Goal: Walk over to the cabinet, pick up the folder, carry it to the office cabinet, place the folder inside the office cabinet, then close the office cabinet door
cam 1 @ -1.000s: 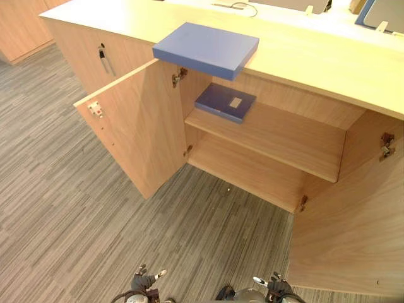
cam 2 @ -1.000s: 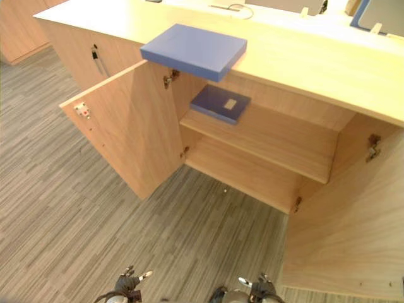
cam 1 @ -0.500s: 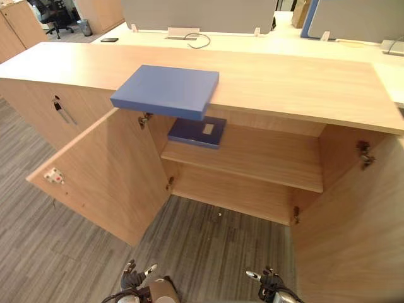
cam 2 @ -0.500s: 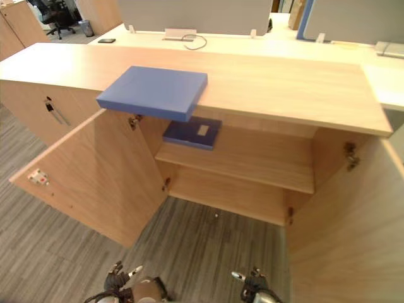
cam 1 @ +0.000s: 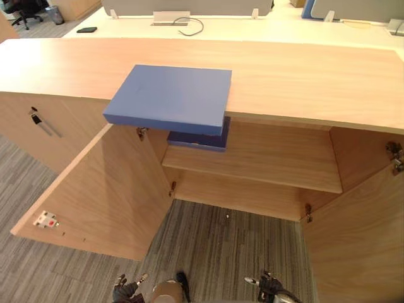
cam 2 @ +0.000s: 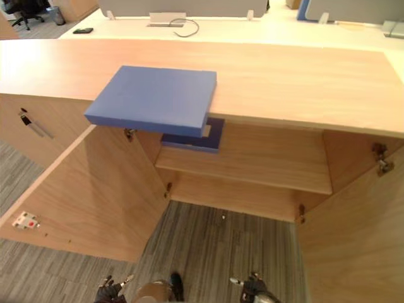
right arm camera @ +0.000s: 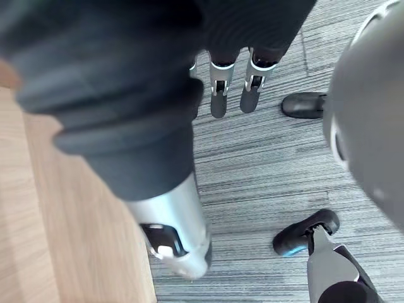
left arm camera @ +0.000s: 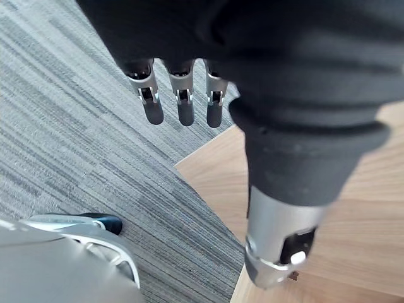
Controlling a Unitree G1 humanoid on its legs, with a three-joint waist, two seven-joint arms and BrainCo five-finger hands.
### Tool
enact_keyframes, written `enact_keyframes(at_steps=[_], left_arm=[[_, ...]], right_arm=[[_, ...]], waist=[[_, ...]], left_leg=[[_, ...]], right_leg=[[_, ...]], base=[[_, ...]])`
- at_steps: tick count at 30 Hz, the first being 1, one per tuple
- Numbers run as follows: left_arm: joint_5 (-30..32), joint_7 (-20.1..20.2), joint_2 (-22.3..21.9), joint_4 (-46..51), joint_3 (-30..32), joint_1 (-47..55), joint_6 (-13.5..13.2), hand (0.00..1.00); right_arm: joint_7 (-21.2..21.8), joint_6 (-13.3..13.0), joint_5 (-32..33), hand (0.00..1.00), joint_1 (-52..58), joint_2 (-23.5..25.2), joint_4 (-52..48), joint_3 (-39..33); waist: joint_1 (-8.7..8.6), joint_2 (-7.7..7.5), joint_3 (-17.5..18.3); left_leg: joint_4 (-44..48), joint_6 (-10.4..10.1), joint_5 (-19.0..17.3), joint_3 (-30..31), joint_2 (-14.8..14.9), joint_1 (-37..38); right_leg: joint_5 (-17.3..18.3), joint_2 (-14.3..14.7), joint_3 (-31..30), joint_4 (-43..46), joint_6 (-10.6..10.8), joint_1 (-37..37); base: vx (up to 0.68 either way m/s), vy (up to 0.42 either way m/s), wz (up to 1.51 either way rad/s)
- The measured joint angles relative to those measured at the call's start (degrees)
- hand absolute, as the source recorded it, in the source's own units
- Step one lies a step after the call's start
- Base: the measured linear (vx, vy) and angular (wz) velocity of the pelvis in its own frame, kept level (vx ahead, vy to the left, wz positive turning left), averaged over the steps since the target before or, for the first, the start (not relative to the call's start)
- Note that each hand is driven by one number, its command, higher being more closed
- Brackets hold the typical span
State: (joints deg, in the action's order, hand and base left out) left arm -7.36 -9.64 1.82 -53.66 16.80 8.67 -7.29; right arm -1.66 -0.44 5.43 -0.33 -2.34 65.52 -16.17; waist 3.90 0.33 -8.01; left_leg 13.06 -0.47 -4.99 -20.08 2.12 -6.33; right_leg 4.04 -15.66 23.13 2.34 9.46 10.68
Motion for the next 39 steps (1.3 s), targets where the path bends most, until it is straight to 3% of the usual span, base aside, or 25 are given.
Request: enact_keyframes(at_steps=[2, 4, 5, 6, 7, 9, 11, 12, 13, 14, 16, 17, 18, 20, 21, 23, 29, 34, 39], left_arm=[[0.1, 0.0, -0.2, -0.3, -1.3, 0.2, 0.0, 0.00], [0.7, 0.1, -0.5, -0.4, -3.5, 0.6, 0.0, 0.00], [1.1, 0.1, -0.3, -0.4, -4.0, 0.6, 0.0, 0.00], [1.9, 0.4, 0.0, -0.5, -5.4, 0.6, 0.0, 0.00], [2.7, 1.1, 0.8, -0.5, -6.9, 0.6, 0.1, 0.00], [3.1, 2.4, 1.4, -0.9, -8.5, 0.6, 0.2, 0.00], [3.0, 3.8, 2.7, -0.9, -11.2, 0.8, 0.2, 0.00], [2.7, 5.3, 4.0, -0.8, -13.9, 0.9, 0.2, 0.00], [2.1, 7.6, 5.6, 0.0, -16.6, 1.0, 0.2, 0.00], [1.6, 8.9, 6.5, 0.8, -17.6, 1.2, 0.3, 0.00], [-3.7, 14.1, 7.4, 6.6, -21.1, 3.2, 1.3, 0.00], [-11.0, 18.2, 8.1, 11.2, -23.3, 4.6, 1.9, 0.00], [-12.4, 19.0, 8.3, 12.4, -23.8, 5.0, 2.1, 0.00], [-22.2, 24.4, 10.9, 21.2, -27.0, 6.9, 3.1, 0.00], [-23.7, 25.2, 11.9, 23.4, -27.6, 7.2, 3.3, 0.00], [-30.2, 27.8, 18.4, 32.7, -29.0, 8.8, 3.6, 0.00], [-36.1, 31.2, 29.9, 43.7, -29.2, 9.5, 4.1, 0.00], [-40.1, 36.1, 45.0, 55.3, -28.3, 9.8, 4.3, 0.00], [-44.7, 40.0, 49.8, 66.0, -24.1, 8.9, 4.2, 0.00]], right_arm=[[0.0, 0.4, 0.0, 0.00, 0.2, -1.2, 0.0, 0.0], [0.2, 0.5, 0.0, 0.00, 0.3, -1.9, -0.4, -0.1], [0.3, 0.4, 0.0, 0.00, 0.5, -2.0, -1.0, -0.2], [0.3, 0.3, 0.0, 0.00, 0.7, -2.1, -2.2, -0.1], [0.3, 0.0, 0.0, 0.00, 0.5, -1.8, -3.2, -0.1], [0.5, -0.3, 0.1, 0.00, -0.1, -1.5, -3.5, 0.0], [1.2, -0.5, 0.1, 0.00, -0.2, -1.2, -3.6, 0.5], [1.7, -0.6, 0.1, 0.00, -0.2, -1.2, -3.6, 1.8], [2.4, -0.5, 0.0, 0.00, -0.2, -0.9, -3.6, 2.6], [2.8, -0.5, -0.1, 0.00, 0.0, -0.9, -3.6, 2.8], [3.8, -0.2, -2.0, 0.00, 0.0, -1.4, -3.2, 3.4], [4.8, 0.1, -3.2, 0.00, 0.0, -1.9, -3.4, 5.1], [5.0, 0.2, -3.5, 0.00, 0.0, -1.9, -3.4, 5.1], [5.8, 0.4, -4.5, 0.00, 0.2, -2.3, -3.4, 6.7], [6.0, 0.4, -4.5, 0.00, 0.3, -2.5, -3.4, 7.1], [6.2, 0.4, -4.5, 0.00, 0.4, -3.2, -3.4, 8.8], [7.2, 0.2, -4.6, 0.00, 0.4, -4.5, -3.3, 9.8], [8.9, -1.1, -4.7, 0.00, 0.3, -5.2, -2.6, 11.8], [9.6, -2.0, -7.0, 0.00, 1.0, -5.6, -2.2, 13.2]], waist=[[-0.13, 0.66, 0.4], [-0.73, 2.23, 1.3], [-1.09, 2.41, 1.3], [-1.94, 2.41, 1.3], [-2.17, 2.62, 1.2], [-2.36, 2.75, 1.1], [-2.73, 2.77, 1.0], [-3.02, 2.74, 1.0], [-3.18, 1.89, 1.0], [-3.25, 1.37, 1.0], [-3.34, 2.42, 1.1], [-3.36, 2.64, 1.3], [-3.38, 2.57, 1.3], [-3.48, 2.36, 1.3], [-3.55, 2.35, 1.3], [-3.62, 2.37, 1.7], [-3.68, 2.12, 2.8], [-2.93, 1.88, 4.0], [-1.91, 1.76, 4.8]], left_leg=[[-3.2, 0.3, 0.1, 0.0, -2.1, 2.1], [-7.2, 1.9, 0.7, 0.2, -4.5, 6.6], [-7.5, 2.3, 0.6, 0.2, -4.8, 7.5], [-7.9, 3.1, 0.3, 0.3, -5.1, 9.1], [-8.4, 3.5, 0.1, 0.4, -5.1, 10.4], [-10.2, 3.6, 0.1, 0.6, -4.7, 12.8], [-11.0, 3.5, 0.1, 0.7, -4.2, 14.4], [-11.0, 3.2, -0.1, 0.7, -3.6, 14.6], [-11.0, 2.7, -0.2, 0.9, -3.9, 14.7], [-11.0, 2.5, -0.3, 1.0, -4.3, 15.0], [-11.0, 1.9, -0.7, 0.3, -3.4, 14.1], [-11.0, 1.4, -0.8, 0.0, -2.4, 13.6], [-11.0, 1.4, -0.8, 0.0, -2.3, 13.5], [-11.8, 0.5, -0.6, 0.0, -1.3, 13.3], [-12.0, 0.4, -0.5, 0.1, -1.1, 13.3], [-13.0, 0.1, -0.3, 0.4, -0.7, 13.4], [-13.7, 0.0, -0.4, 2.0, -0.8, 13.6], [-13.7, 0.1, -1.0, 3.7, -1.2, 14.3], [-12.2, 0.4, -1.9, 5.0, -1.9, 14.3]], right_leg=[[0.0, -2.1, -0.3, 4.9, 0.0, -2.1], [-0.4, -6.7, -0.9, 20.0, -0.7, -7.4], [-1.0, -8.0, -1.0, 24.4, -2.1, -8.8], [-2.4, -10.1, -1.2, 32.7, -7.3, -11.6], [-2.6, -11.0, -1.2, 39.5, -8.7, -14.0], [0.1, -9.4, -1.1, 42.5, -7.5, -16.3], [3.9, -4.8, -1.7, 38.2, -5.9, -16.8], [4.4, -0.2, -3.5, 30.9, -5.2, -16.6], [2.9, 3.5, -5.1, 21.9, -6.3, -16.1], [3.4, 3.8, -4.1, 19.5, -6.7, -15.1], [2.4, 6.1, -4.9, 11.0, -5.6, -11.8], [1.1, 7.7, -5.0, 8.0, -6.1, -11.2], [0.9, 7.9, -5.0, 7.6, -6.2, -11.1], [-0.4, 9.7, -4.9, 4.2, -6.9, -10.3], [-0.7, 10.0, -4.8, 3.4, -6.9, -10.0], [-1.4, 11.2, -4.6, 0.7, -7.1, -9.0], [-2.1, 11.6, -3.0, -2.7, -7.1, -6.8], [-2.8, 11.4, -2.9, -4.4, -7.0, -4.8], [-2.9, 10.5, -2.9, -5.4, -6.9, -3.3]], base=[[0.07, 0.166, -0.18], [0.13, 0.307, -0.11], [0.16, 0.355, 0.14], [0.16, 0.296, 0.22], [0.13, 0.201, 0.20], [0.13, 0.115, 0.06], [0.13, 0.030, 0.02], [0.13, -0.066, 0.02], [0.12, -0.088, -0.02], [0.13, -0.100, -0.17], [0.13, -0.117, -0.27], [0.08, -0.096, -0.18], [0.06, -0.109, -0.13], [0.04, -0.112, -0.07], [0.03, -0.111, 0.00], [0.04, -0.108, 0.06], [0.06, -0.036, 0.14], [0.05, 0.005, 0.11], [0.03, 0.003, 0.14]])
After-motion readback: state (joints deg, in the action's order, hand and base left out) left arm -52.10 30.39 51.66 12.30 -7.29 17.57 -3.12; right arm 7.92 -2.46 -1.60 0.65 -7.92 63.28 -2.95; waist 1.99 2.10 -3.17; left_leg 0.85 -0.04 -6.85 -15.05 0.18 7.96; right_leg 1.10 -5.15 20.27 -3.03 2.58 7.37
